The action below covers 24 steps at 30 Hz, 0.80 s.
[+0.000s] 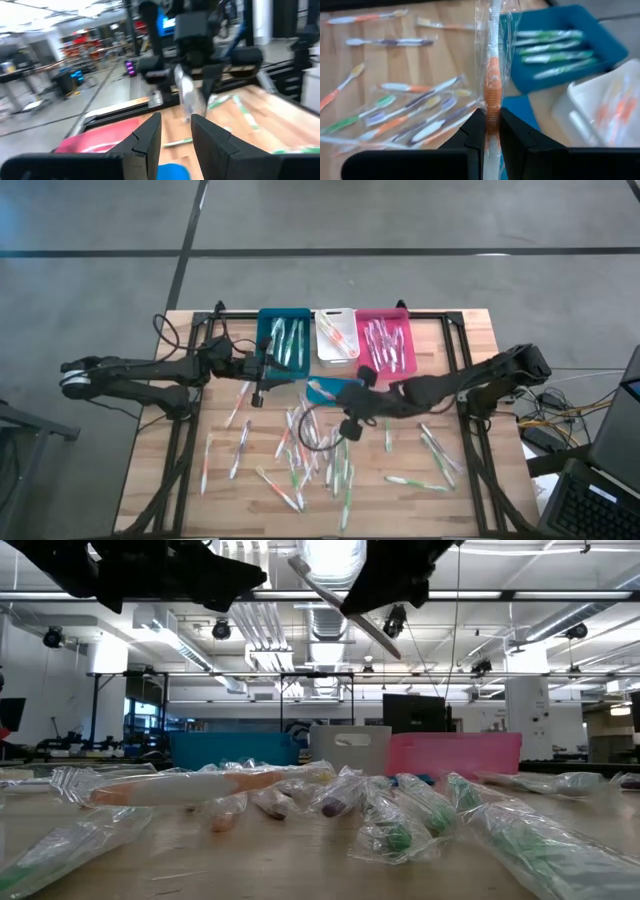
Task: Pick & Place Toothbrushes
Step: Put the orange toothbrush into the white bin
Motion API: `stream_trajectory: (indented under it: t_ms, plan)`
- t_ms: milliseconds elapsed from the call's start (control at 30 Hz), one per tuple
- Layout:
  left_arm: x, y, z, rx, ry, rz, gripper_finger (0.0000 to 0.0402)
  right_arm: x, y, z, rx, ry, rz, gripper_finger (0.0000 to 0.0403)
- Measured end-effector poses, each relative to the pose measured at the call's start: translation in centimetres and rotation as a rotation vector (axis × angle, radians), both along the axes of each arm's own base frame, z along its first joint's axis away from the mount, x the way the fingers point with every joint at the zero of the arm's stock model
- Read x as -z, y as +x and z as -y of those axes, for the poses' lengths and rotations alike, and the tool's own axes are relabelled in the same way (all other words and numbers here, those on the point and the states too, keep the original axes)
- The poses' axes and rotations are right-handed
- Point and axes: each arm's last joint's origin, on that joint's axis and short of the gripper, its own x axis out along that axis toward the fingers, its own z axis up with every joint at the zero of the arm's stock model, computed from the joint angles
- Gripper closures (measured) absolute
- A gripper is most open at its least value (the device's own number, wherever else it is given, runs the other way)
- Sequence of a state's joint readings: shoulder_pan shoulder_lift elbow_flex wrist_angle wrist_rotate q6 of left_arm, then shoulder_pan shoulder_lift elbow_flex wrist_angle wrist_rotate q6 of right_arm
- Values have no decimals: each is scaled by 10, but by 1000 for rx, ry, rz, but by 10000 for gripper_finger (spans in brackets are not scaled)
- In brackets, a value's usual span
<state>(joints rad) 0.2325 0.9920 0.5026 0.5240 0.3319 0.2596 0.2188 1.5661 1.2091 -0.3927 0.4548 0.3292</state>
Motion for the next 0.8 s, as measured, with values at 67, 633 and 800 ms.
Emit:
stream_trajectory:
  t_ms: [67,633,800]
  plan:
    - [0,0,-1,-38,-6,-1,289,-6,0,8,-1,-26,4,369]
    - [0,0,-2,-62,-63,-3,291,-56,-28,97,63,-242,48,369]
    - [0,0,-2,-63,-64,-3,293,-63,-38,133,46,-213,82,369]
